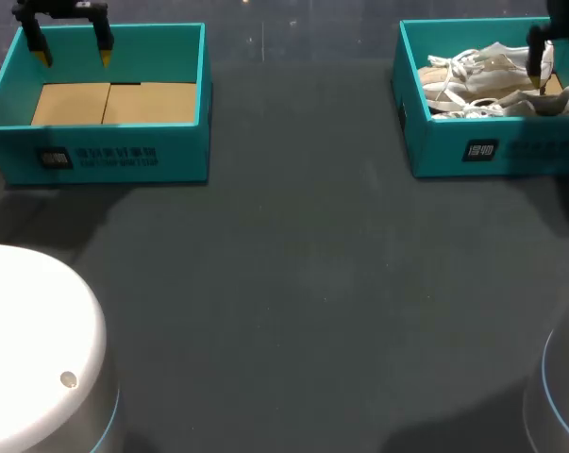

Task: Take the shoe out of the shoebox, open the shoe tongue, remove and reinsert the insole, then place the shoe into the shoebox

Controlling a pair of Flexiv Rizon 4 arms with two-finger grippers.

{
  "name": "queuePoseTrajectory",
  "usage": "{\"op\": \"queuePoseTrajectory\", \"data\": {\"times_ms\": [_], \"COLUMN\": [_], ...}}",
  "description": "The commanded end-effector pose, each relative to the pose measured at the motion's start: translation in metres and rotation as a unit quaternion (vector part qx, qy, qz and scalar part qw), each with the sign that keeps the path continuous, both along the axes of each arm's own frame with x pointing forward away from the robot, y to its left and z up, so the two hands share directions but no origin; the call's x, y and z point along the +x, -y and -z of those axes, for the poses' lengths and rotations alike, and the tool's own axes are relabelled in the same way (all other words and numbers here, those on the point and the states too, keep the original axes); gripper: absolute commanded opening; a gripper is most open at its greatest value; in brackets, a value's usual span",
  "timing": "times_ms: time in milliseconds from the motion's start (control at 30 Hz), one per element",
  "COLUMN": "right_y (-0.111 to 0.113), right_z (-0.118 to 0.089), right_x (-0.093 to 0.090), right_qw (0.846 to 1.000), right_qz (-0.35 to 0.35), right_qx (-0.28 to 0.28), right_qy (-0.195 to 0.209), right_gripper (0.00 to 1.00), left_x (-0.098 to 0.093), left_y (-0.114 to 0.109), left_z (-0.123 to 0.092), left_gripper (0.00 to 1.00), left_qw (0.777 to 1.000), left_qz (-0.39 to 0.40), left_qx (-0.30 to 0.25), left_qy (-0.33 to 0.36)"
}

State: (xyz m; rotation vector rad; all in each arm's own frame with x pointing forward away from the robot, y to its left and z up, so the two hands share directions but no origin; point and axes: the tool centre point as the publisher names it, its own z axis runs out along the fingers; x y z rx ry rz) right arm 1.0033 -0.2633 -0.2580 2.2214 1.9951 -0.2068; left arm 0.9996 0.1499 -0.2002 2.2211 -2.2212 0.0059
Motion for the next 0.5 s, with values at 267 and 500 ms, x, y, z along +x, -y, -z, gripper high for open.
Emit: {"op": "queuePoseTrajectory", "data": {"times_ms": [267,500], "right_y": [0.027,0.036], "right_z": [0.026,0.041], "right_x": [0.02,0.029], "right_qw": [1.0,1.0], "right_qz": [-0.003,-0.015], "right_qx": [-0.006,-0.006], "right_qy": [-0.015,-0.019], "right_gripper": [0.98,0.94], "left_x": [0.0,0.0], "left_y": [0.0,0.0], "left_z": [0.0,0.0], "left_gripper": [1.0,1.0], "left_qw": [1.0,1.0], "left_qz": [0.0,0.0], "left_qx": [0.001,0.001], "left_qy": [0.0,0.0]}}
